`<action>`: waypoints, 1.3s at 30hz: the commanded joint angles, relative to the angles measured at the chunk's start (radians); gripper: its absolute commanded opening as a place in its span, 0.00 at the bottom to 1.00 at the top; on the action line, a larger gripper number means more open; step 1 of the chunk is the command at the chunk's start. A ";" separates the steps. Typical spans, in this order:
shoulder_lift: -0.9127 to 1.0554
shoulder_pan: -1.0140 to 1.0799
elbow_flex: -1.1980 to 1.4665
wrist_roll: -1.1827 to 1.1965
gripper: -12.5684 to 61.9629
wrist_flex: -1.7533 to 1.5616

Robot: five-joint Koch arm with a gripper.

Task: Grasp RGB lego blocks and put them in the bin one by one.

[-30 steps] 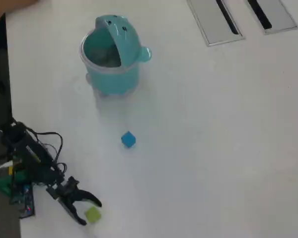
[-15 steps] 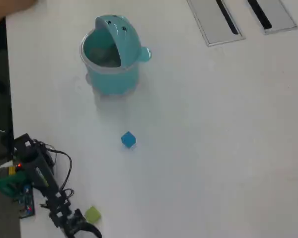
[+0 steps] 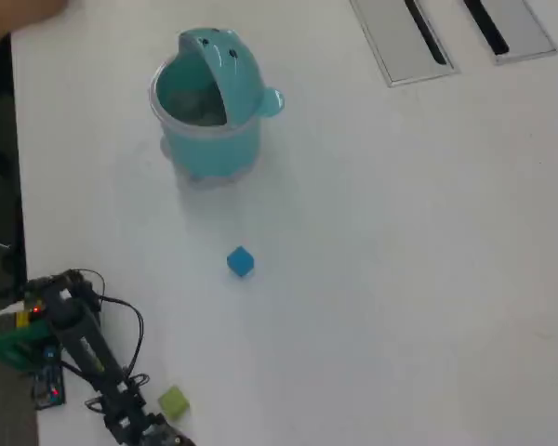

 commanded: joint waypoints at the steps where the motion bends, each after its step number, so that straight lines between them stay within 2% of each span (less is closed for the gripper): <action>1: 0.006 -0.015 -0.084 -0.018 0.61 0.000; 8: -0.067 -0.020 -0.135 -0.018 0.59 0.054; 12: -0.094 -0.031 -0.129 -0.018 0.45 0.054; 15: -0.107 -0.038 -0.129 -0.005 0.42 0.049; 17: -0.109 -0.054 -0.133 0.040 0.33 0.043; 21: -0.094 -0.075 -0.169 0.064 0.33 0.041; 24: -0.002 -0.123 -0.173 0.160 0.33 0.041; 29: 0.106 -0.181 -0.187 0.158 0.33 0.040; 39: 0.459 -0.288 0.055 0.158 0.34 0.101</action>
